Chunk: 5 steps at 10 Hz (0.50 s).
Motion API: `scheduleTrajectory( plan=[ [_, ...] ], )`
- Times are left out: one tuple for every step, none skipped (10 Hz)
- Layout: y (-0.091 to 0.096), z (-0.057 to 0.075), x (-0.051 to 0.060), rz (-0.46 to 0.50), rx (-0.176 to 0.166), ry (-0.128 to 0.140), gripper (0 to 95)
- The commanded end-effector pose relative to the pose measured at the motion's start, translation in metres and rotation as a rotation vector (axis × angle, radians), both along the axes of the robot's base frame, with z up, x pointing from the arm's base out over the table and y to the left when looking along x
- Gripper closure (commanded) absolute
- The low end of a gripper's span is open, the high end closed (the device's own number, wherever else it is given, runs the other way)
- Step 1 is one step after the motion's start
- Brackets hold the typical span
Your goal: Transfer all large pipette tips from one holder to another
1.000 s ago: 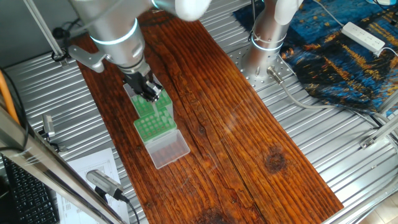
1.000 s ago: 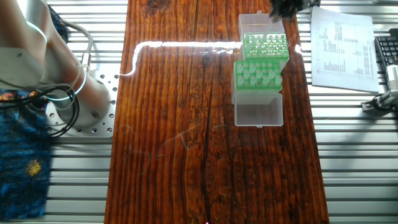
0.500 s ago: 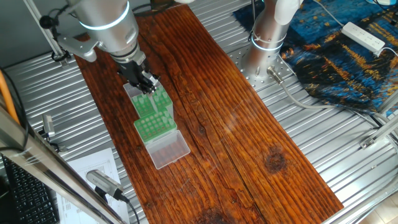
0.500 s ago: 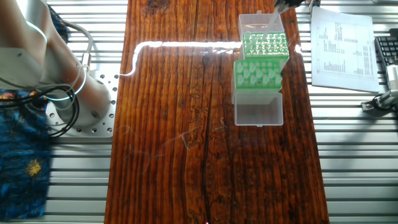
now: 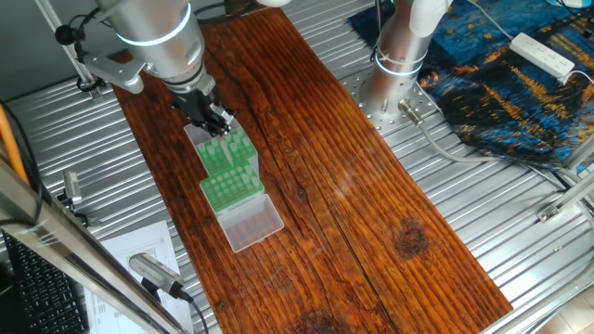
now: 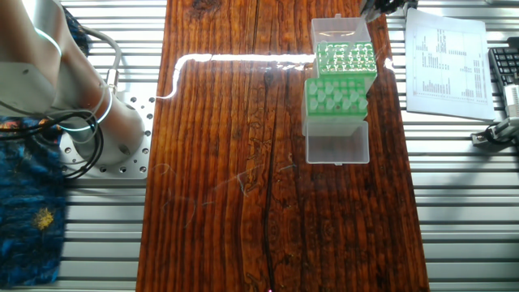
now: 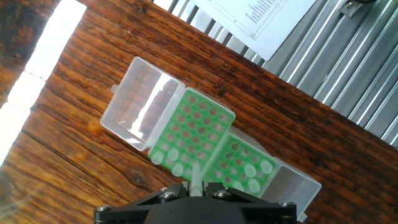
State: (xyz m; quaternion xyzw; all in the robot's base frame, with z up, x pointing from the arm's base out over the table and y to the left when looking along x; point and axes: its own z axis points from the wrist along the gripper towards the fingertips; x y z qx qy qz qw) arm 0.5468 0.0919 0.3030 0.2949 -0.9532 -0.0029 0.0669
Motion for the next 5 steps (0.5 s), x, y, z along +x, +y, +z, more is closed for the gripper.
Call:
scheduleTrajectory(
  plan=[
    [-0.010,-0.004,0.001,0.035,0.008,-0.016,95.0],
    [-0.015,-0.006,0.003,0.054,0.010,-0.020,95.0],
    [-0.020,-0.008,0.005,0.072,0.016,-0.028,95.0],
    [-0.025,-0.008,0.007,0.087,0.022,-0.030,95.0],
    [-0.028,-0.007,0.008,0.093,0.022,-0.029,95.0]
  ],
)
